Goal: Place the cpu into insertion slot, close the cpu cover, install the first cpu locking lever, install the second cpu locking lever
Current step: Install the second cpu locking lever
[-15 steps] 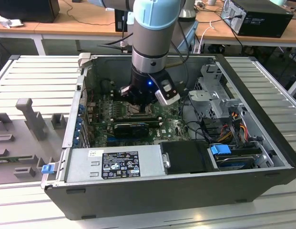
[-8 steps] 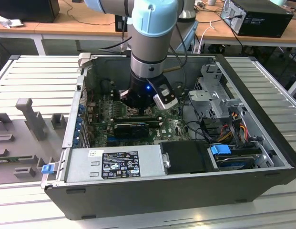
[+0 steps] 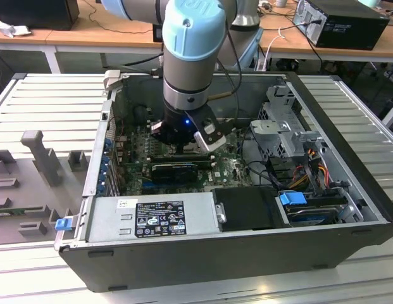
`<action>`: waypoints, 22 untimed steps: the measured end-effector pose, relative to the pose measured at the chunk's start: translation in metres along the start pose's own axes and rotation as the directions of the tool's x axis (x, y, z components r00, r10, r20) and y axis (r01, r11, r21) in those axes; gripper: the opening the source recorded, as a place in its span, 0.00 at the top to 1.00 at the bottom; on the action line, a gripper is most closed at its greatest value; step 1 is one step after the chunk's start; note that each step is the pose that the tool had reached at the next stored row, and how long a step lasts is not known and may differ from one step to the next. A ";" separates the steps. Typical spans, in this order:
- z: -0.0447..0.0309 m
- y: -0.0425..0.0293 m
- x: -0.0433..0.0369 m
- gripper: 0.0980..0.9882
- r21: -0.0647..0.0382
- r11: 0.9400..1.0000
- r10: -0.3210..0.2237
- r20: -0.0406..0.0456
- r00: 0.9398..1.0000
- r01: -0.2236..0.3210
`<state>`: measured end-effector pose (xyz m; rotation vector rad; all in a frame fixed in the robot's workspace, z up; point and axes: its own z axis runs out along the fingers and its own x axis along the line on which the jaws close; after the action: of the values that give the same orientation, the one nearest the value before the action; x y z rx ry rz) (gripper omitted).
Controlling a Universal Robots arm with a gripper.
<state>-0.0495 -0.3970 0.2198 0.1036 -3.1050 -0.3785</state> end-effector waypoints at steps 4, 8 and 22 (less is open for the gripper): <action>0.0014 -0.0023 0.0079 0.99 -0.008 1.000 0.000 0.000 1.000 0.000; 0.0068 -0.0068 0.0140 0.99 -0.025 1.000 0.000 0.002 1.000 0.000; 0.0218 -0.0167 0.0249 0.99 -0.118 0.993 -0.002 0.008 1.000 0.003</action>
<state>-0.0737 -0.4096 0.1947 0.1046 -3.0808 -0.5630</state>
